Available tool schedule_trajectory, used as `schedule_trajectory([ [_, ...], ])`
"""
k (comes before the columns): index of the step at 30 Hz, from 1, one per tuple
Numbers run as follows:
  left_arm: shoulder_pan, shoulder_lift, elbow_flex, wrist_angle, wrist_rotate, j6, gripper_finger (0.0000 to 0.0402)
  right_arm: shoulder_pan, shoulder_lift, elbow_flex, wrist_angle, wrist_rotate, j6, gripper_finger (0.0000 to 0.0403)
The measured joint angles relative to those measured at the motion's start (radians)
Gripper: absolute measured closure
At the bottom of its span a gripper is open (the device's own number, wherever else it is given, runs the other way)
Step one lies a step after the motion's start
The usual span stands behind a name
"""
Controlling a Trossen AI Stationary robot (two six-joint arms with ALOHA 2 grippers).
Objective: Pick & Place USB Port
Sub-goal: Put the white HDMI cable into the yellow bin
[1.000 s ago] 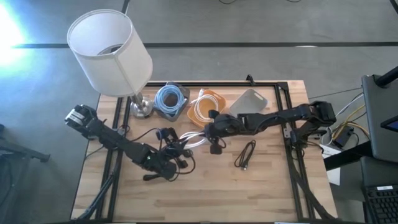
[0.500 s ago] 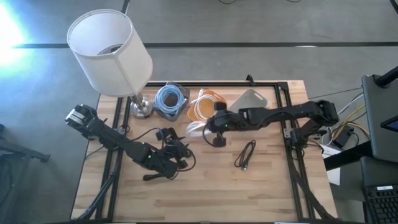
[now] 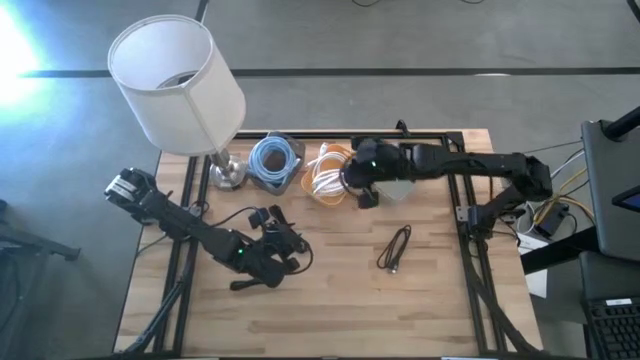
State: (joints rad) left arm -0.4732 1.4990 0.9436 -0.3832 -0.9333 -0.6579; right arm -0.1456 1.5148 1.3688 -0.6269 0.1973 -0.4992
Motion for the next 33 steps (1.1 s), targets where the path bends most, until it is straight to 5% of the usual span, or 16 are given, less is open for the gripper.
schedule_trajectory([
  [15, 0.0, 0.0, 0.0, 0.0, 0.001, -0.006, 0.0248, -0.2, 0.155, -0.04, 0.044, -0.278, -0.225, 0.039],
  [33, 0.0, 0.0, -0.001, 0.0, 0.001, -0.006, 0.025, -0.203, 0.209, -0.045, 0.092, -0.307, -0.341, 0.039],
])
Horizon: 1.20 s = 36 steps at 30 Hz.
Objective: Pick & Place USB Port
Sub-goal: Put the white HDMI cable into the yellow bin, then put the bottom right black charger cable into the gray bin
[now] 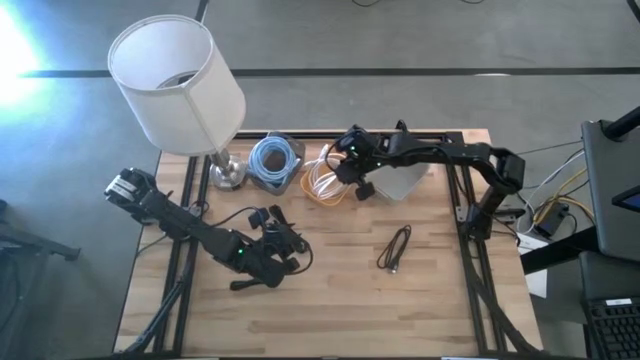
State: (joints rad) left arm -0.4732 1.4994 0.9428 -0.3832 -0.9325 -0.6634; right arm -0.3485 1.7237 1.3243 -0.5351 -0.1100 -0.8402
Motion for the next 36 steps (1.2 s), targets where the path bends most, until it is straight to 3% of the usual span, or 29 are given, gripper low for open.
schedule_trajectory([
  [8, 0.0, 0.0, 0.0, 0.0, 0.0, 0.0, 0.025, 0.0, 0.039, 0.011, 0.007, 0.009, 0.049, 0.0382],
  [27, 0.0, 0.0, -0.001, 0.0, 0.0, 0.0, 0.025, 0.001, 0.026, 0.008, 0.095, 0.213, 0.049, 0.0253],
  [36, 0.0, 0.0, -0.001, 0.0, 0.0, 0.0, 0.025, 0.004, 0.022, 0.009, 0.181, 0.225, 0.036, 0.0209],
])
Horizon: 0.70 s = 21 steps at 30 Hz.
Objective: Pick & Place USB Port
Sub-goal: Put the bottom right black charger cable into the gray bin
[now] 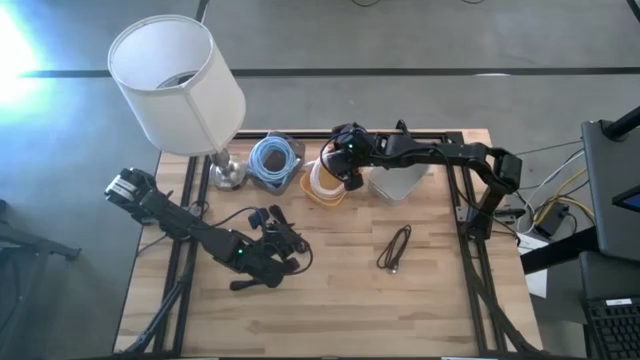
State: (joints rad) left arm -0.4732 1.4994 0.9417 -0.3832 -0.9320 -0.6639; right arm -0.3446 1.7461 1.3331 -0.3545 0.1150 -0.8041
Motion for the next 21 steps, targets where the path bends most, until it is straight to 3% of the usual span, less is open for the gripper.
schedule_trajectory([
  [7, 0.0, 0.0, 0.0, 0.0, 0.0, -0.001, 0.025, 0.059, -0.035, 0.0, -0.053, 0.072, 0.119, 0.0193],
  [21, 0.0, 0.001, 0.0, 0.0, 0.0, -0.003, 0.025, 0.308, -0.162, -0.015, -0.45, 0.07, 0.713, 0.0193],
])
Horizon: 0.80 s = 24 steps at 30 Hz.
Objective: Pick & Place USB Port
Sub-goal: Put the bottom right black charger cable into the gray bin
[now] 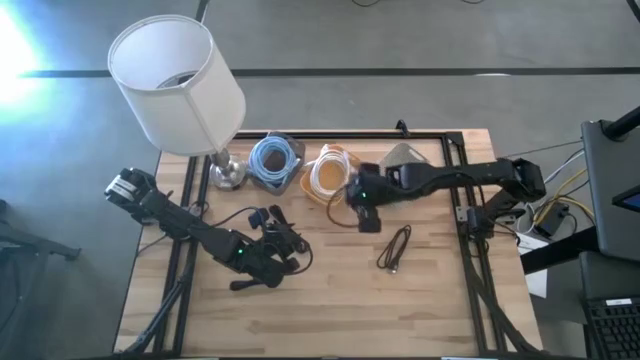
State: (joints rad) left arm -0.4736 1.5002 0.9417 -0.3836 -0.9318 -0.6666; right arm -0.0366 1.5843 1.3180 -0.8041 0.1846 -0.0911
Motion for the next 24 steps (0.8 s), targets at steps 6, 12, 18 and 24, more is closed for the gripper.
schedule_trajectory([
  [6, 0.0, 0.0, 0.0, 0.0, 0.0, 0.0, 0.025, 0.089, -0.008, -0.04, -0.193, -0.001, 0.157, 0.0193],
  [12, 0.0, 0.0, -0.001, 0.001, 0.0, 0.0, 0.025, 0.166, -0.008, -0.17, -0.214, -0.057, 0.09, 0.0193],
  [18, 0.001, 0.0, -0.001, 0.001, 0.0, 0.0, 0.025, 0.238, -0.007, -0.313, -0.199, -0.119, 0.052, 0.0194],
  [24, 0.001, 0.0, -0.001, 0.002, -0.001, 0.0, 0.025, 0.269, -0.007, -0.394, -0.174, -0.034, -0.002, 0.0195],
])
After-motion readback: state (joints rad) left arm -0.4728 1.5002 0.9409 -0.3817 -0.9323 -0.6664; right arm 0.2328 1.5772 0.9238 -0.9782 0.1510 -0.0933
